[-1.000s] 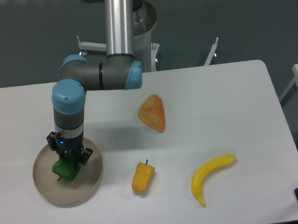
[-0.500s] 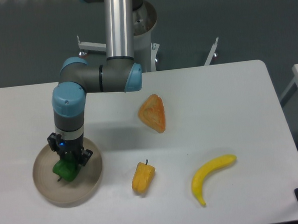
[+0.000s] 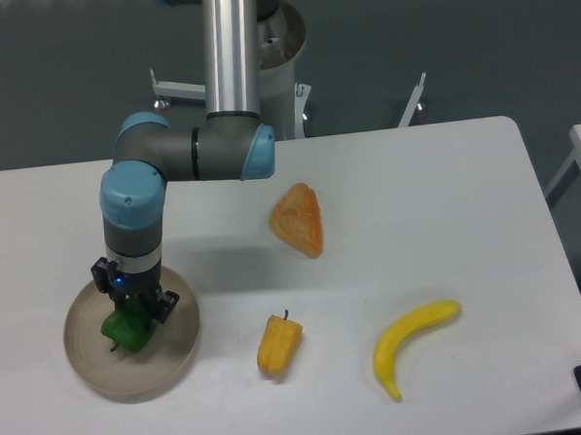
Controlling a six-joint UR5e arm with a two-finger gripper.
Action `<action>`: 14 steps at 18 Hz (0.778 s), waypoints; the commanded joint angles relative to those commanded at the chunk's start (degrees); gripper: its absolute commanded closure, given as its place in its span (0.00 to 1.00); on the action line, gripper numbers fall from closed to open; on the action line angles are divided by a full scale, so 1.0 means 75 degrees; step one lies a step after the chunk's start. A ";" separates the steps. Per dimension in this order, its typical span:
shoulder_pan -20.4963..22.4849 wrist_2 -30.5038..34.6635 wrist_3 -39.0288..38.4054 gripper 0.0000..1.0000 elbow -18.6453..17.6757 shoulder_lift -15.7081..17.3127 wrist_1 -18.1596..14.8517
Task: Place the green pepper on the plate
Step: 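Open the gripper to release the green pepper and raise it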
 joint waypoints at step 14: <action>0.0994 -0.0012 0.0047 0.00 0.0012 0.0726 -0.0070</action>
